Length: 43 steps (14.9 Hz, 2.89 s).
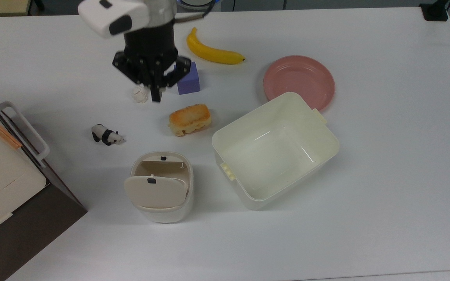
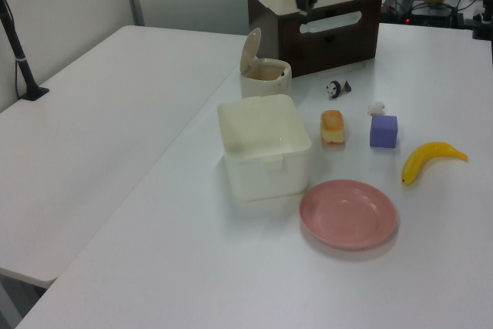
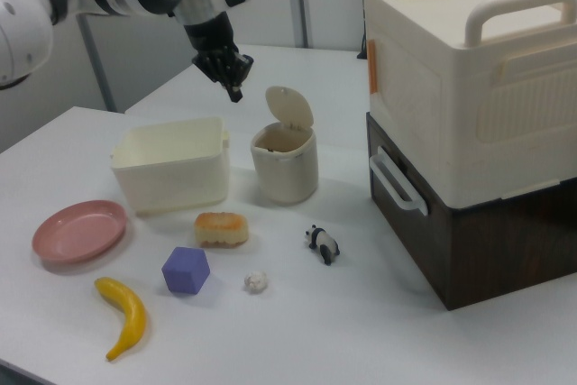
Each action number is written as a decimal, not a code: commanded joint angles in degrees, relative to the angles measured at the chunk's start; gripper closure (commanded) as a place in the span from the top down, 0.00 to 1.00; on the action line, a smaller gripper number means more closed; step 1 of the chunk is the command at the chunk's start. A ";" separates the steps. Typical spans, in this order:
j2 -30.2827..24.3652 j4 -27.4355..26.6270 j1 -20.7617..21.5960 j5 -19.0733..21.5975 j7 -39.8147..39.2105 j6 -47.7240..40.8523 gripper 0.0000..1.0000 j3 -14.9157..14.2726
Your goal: Open the trash can
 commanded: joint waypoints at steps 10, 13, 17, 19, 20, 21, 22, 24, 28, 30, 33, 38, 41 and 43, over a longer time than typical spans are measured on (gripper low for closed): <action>-10.09 -5.65 1.73 3.72 0.15 -16.35 0.03 0.01; -12.72 -10.65 3.93 3.63 0.15 -10.12 0.03 -0.69; -12.73 -10.93 8.58 5.55 -2.48 -10.10 0.07 -2.97; -12.55 -10.85 8.42 7.93 -2.31 -9.92 0.10 -3.07; -12.38 -10.67 8.24 8.11 -2.40 -9.83 0.14 -3.07; -12.12 -10.50 8.24 8.11 -2.31 -9.83 0.14 -3.15; -11.85 -10.32 8.06 8.29 -1.96 -9.66 0.14 -3.15; -11.85 -10.32 7.89 9.60 -1.69 -9.40 0.14 -4.03; -10.97 -10.23 7.62 9.34 -1.69 -8.60 0.96 -4.12; -11.06 -10.14 7.54 9.08 -1.61 -7.29 1.00 -4.12; -10.97 -10.23 7.80 6.19 0.85 -4.47 1.00 -4.03; -11.06 -10.14 7.89 5.91 2.43 -5.09 1.00 -3.94; -10.97 -10.14 7.89 5.74 5.16 -5.09 1.00 -3.94; -11.06 -10.23 7.80 5.83 5.16 -5.17 1.00 -3.94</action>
